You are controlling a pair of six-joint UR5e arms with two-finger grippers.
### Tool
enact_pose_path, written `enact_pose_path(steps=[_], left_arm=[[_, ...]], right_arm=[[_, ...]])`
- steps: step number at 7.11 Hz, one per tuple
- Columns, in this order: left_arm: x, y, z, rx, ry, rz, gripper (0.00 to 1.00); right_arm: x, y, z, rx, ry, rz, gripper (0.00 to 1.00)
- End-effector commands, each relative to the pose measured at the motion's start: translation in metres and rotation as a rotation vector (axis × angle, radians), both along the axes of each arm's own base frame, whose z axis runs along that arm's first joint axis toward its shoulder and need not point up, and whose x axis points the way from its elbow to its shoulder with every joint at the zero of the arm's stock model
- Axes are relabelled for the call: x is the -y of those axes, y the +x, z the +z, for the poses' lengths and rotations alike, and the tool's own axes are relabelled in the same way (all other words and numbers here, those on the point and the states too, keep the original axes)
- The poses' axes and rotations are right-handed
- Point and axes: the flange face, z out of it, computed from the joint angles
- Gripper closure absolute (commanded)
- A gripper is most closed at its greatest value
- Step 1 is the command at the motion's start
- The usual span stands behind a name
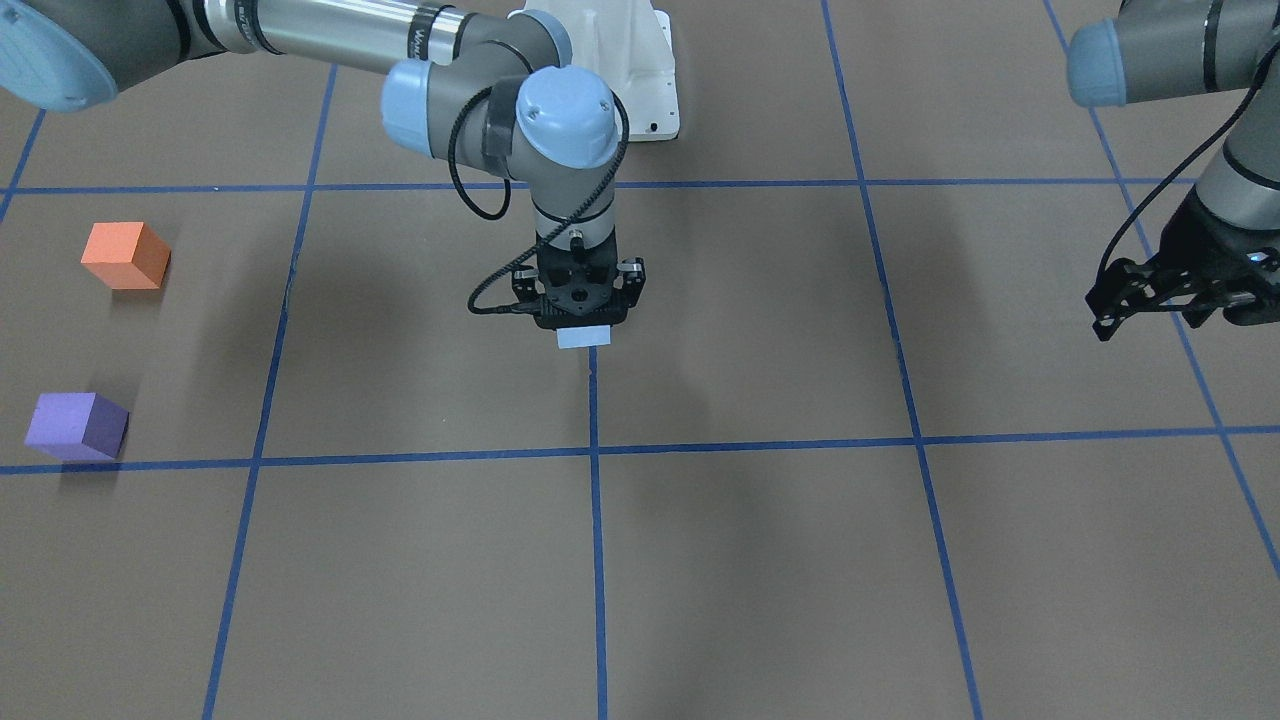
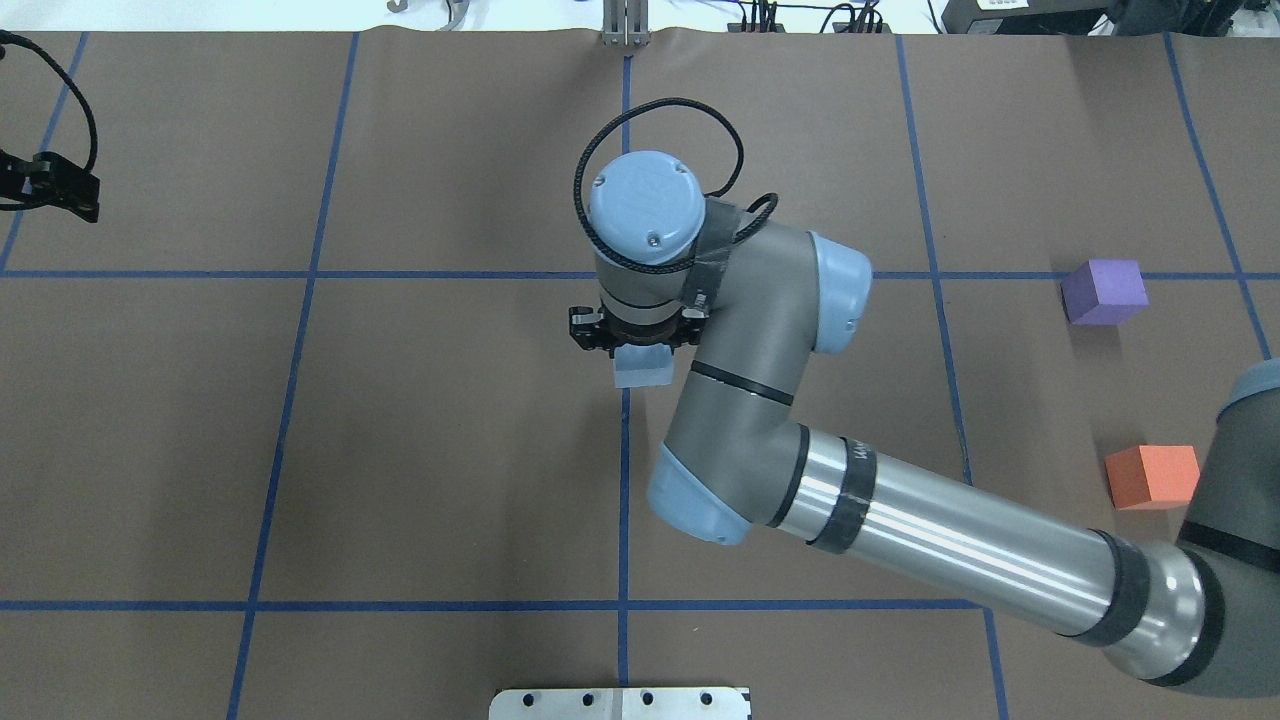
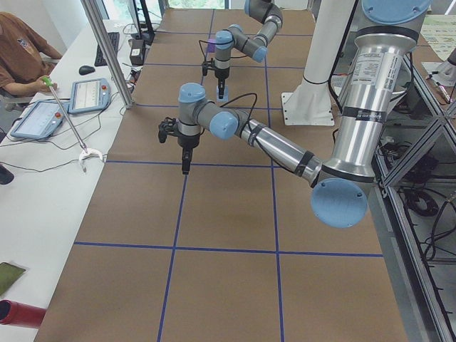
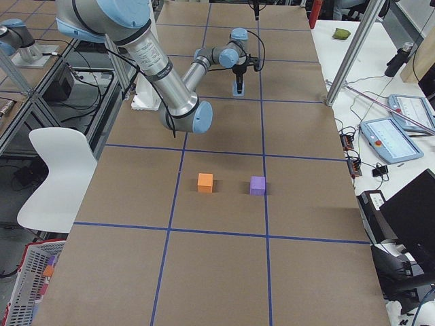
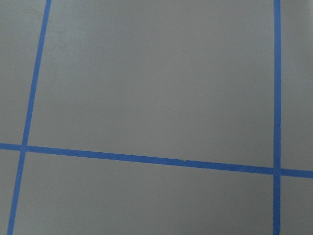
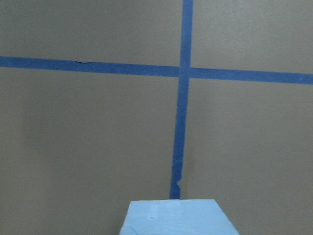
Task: Place blue block between orange and purple blocks
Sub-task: 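Carry the light blue cube with the right gripper toward the purple cube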
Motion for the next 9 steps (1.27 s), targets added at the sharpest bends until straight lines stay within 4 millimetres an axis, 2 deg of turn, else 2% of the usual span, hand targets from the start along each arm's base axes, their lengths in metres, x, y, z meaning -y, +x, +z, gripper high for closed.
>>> enact_pose_path(steps=[1,2,3,4,5,6,7,8,9], left_arm=[[-0.005,-0.077,0.041,0.072,0.079,0.098,0.0],[-0.002,-0.098,0.068,0.06,0.025,0.066,0.0],[0.002,-0.131,0.1,0.026,-0.028,0.05,0.0],[0.007,-0.132,0.12,-0.016,-0.018,0.123,0.0],[0.012,-0.131,0.136,-0.017,-0.011,0.13,0.0],[0.006,-0.133,0.156,-0.008,-0.032,0.128,0.0],[0.007,-0.133,0.16,-0.004,-0.025,0.145,0.0],[0.006,-0.133,0.159,-0.009,-0.019,0.151,0.0],[0.007,-0.133,0.157,-0.009,-0.018,0.151,0.0]], right_arm=[[-0.01,0.114,0.038,0.018,-0.013,0.035,1.0],[0.01,0.147,0.05,0.018,0.013,0.007,1.0],[0.031,0.179,0.066,0.006,0.034,-0.009,1.0],[0.055,0.223,0.096,-0.015,0.067,-0.039,1.0],[0.073,0.277,0.138,-0.037,0.07,-0.063,1.0],[0.082,0.334,0.185,-0.063,0.063,-0.08,1.0],[0.076,0.377,0.239,-0.098,0.091,-0.138,1.0],[0.06,0.4,0.283,-0.103,0.079,-0.121,1.0],[0.042,0.408,0.34,-0.098,0.088,-0.115,1.0]])
